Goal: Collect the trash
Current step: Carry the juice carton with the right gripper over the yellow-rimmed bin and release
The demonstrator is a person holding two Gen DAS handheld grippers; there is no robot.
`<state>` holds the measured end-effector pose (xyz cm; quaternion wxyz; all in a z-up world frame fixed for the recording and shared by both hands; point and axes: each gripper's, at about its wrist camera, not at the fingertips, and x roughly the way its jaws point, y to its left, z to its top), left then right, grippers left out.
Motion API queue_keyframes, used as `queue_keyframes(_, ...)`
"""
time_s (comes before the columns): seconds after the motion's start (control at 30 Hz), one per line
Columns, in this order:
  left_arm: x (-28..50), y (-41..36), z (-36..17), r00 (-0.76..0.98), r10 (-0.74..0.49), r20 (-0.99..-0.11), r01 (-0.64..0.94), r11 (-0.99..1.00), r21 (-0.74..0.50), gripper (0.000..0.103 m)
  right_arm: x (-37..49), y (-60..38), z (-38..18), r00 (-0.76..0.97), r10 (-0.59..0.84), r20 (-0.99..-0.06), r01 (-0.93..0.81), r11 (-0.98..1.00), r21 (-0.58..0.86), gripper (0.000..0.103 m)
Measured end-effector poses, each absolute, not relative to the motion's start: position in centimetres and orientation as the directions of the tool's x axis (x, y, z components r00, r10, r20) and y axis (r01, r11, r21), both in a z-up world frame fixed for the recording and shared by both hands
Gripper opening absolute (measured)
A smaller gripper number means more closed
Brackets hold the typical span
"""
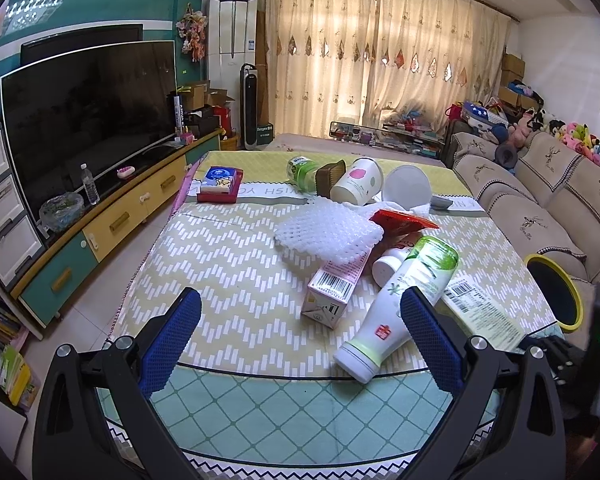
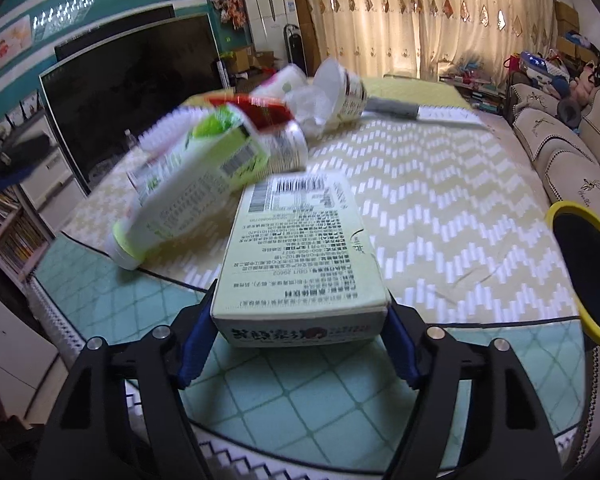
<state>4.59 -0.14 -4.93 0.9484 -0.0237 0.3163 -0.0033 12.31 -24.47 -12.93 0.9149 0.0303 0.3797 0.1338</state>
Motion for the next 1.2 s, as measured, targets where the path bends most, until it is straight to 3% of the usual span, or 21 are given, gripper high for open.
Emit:
queue_keyframes(0.23,4.7,-0.5,-5.2,0.792,-0.027,-0.61,0.002,0.999,-0.042,0.098,10.6,-26.4,-9.1,0.732,0.305,-0.609,-0.237,0.952,0.192,0.068)
queue_keyframes(0.63,4.9,-1.1,-5.7,0.786,-0.042,-0.616,0.025,0.999,-0.036,0.098,9.9,-29.7,-7.0,0.777,0.278,-0.565,-0.181,0.958,0.221,0.068)
queue_keyframes(0.9,5.7,-2.3,-6.6,0.768,-0.103,-0.632,0.096,0.994,-0.045,0.098,11.3,-38.9,-6.9,0.828,0.014,-0.561,0.119,0.973,0.2,0.068)
queue_keyframes(1.07,6.8,-3.6,-7.8,0.738,-0.146,-0.659,0.136,0.988,-0.067,0.098,13.8,-45.8,-9.5,0.753,-0.176,-0.635,0.339,0.929,0.145,0.068)
queue_keyframes(1.2,7.7,-4.6,-8.7,0.715,-0.172,-0.677,0.164,0.983,-0.077,0.098,16.0,-49.1,-11.9,0.681,-0.243,-0.69,0.425,0.9,0.102,0.068)
